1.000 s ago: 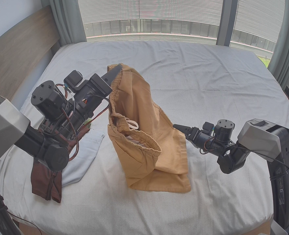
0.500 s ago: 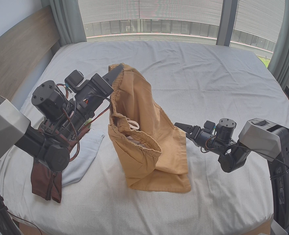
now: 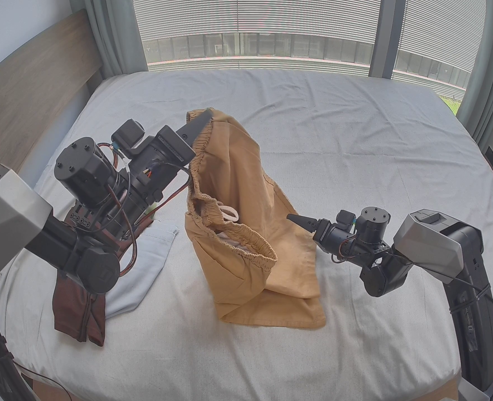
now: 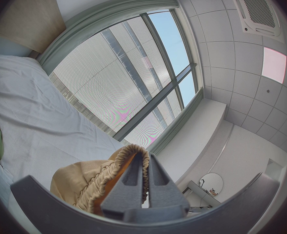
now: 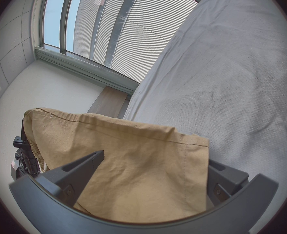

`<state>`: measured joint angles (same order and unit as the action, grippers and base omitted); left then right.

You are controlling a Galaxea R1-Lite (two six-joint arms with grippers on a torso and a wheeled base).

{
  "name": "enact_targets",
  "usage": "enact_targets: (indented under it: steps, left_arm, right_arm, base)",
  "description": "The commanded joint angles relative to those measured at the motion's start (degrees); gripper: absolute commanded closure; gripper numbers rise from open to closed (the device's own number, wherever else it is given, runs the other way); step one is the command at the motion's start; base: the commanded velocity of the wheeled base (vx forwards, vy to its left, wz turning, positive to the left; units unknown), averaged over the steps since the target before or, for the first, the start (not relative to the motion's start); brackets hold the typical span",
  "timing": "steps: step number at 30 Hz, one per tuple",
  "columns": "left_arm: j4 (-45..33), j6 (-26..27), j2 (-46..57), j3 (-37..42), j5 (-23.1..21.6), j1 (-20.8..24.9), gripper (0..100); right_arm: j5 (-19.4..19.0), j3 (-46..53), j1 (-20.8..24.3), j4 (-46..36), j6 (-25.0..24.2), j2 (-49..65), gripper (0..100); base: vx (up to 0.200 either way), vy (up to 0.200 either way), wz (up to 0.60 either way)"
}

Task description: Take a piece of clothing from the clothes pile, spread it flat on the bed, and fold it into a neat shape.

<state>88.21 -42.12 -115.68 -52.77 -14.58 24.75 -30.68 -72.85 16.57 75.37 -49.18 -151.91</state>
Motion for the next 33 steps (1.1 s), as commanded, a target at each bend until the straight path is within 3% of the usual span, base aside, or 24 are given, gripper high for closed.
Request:
enact_targets:
  steps: [1, 5, 6, 15, 33]
  left_arm:
    - [0.0, 0.0, 0.1, 0.1, 0.0, 0.0, 100]
    - [0.0, 0.0, 0.1, 0.1, 0.0, 0.0, 100]
    - [0.0, 0.0, 0.1, 0.1, 0.0, 0.0, 100]
    - [0.0, 0.0, -0.2, 0.1, 0.1, 0.0, 100]
    - [0.0, -0.2, 3.2, 1.5, -1.6, -1.5, 100]
  right_arm:
    - [0.0, -1.5, 0.6, 0.0, 0.0, -0.8, 0]
    - [0.3, -2.6, 0.6, 0.8, 0.0, -1.5, 0]
    - [0.4, -2.6, 0.6, 0.9, 0.0, -1.6, 100]
    - [0.5, -1.9, 0.3, 3.8, -0.2, -1.6, 100]
    - [0.6, 15.2, -1.2, 13.0, 0.0, 12.5, 100]
  base:
    - [0.0, 0.0, 0.0]
    - [0.0, 0.0, 0.0]
    - [0.0, 0.0, 0.0]
    - [0.0, 0.0, 0.0]
    - [0.0, 0.0, 0.0]
